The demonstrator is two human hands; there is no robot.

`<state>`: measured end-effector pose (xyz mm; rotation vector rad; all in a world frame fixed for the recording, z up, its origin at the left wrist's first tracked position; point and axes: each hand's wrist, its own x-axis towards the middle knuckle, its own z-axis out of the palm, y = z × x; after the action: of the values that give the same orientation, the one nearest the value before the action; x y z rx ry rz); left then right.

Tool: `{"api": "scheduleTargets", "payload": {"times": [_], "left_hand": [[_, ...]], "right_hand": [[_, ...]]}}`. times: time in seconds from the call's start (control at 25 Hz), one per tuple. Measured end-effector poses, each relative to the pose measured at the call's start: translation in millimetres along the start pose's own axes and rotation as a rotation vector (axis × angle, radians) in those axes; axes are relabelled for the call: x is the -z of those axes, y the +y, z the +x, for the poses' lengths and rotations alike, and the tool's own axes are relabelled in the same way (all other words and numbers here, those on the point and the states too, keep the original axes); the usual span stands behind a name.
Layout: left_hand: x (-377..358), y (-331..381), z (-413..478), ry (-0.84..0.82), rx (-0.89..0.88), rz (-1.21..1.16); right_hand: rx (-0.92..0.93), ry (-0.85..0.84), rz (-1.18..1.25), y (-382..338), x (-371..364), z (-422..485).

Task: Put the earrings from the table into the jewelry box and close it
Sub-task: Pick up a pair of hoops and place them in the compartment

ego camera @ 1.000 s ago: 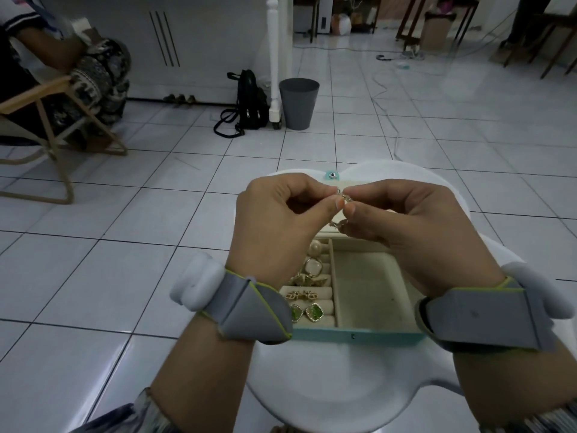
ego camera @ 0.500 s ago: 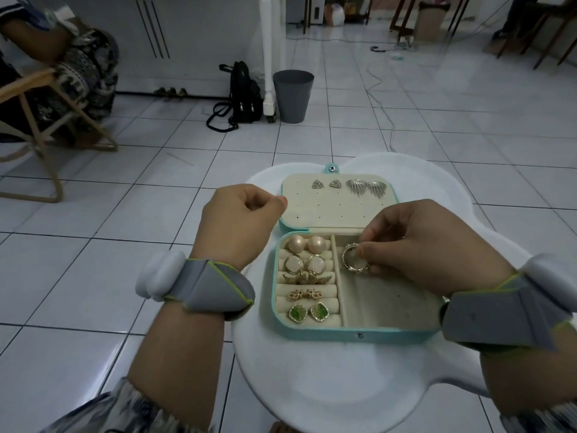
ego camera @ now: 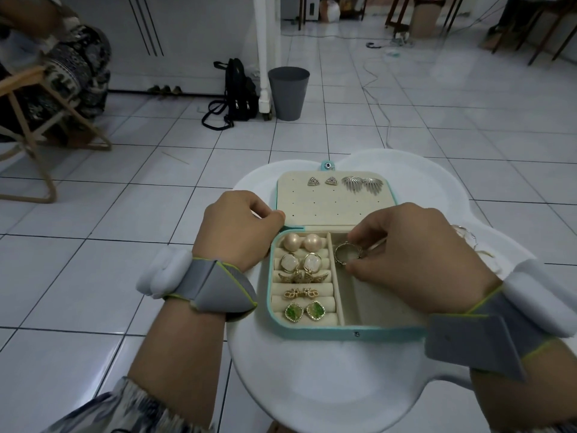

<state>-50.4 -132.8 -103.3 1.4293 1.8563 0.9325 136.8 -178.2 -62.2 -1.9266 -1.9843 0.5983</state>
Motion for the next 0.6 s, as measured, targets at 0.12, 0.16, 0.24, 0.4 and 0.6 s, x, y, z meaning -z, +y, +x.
{"api": "scheduleTargets", "payload": {"times": [0.12,0.16,0.24,0.4,0.6], "left_hand": [[-0.3,0.8,-0.7,-0.002,-0.004,0.026],[-0.1,0.7,-0.9,-0.001,-0.007,0.032],[0.3,1.8,-1.9,0.002,-0.004,0.032],[-0.1,4.2,-2.6,0.006,0.004,0.073],[3.2,6.7,-1.3,-0.009,-0.013,0.221]], "right_hand": [[0.029,0.022,-0.051,1.2,-2.5,1.3],[0.030,0.022,-0.050,1.5,-2.8,1.5],[0.037,0.020,-0.042,2.1,-3.6,2.4],[0.051,0.001,-0.006,4.6,-5.3,4.9],[0.021,-0.008,0.086,12.7,7.5,4.1]]}}
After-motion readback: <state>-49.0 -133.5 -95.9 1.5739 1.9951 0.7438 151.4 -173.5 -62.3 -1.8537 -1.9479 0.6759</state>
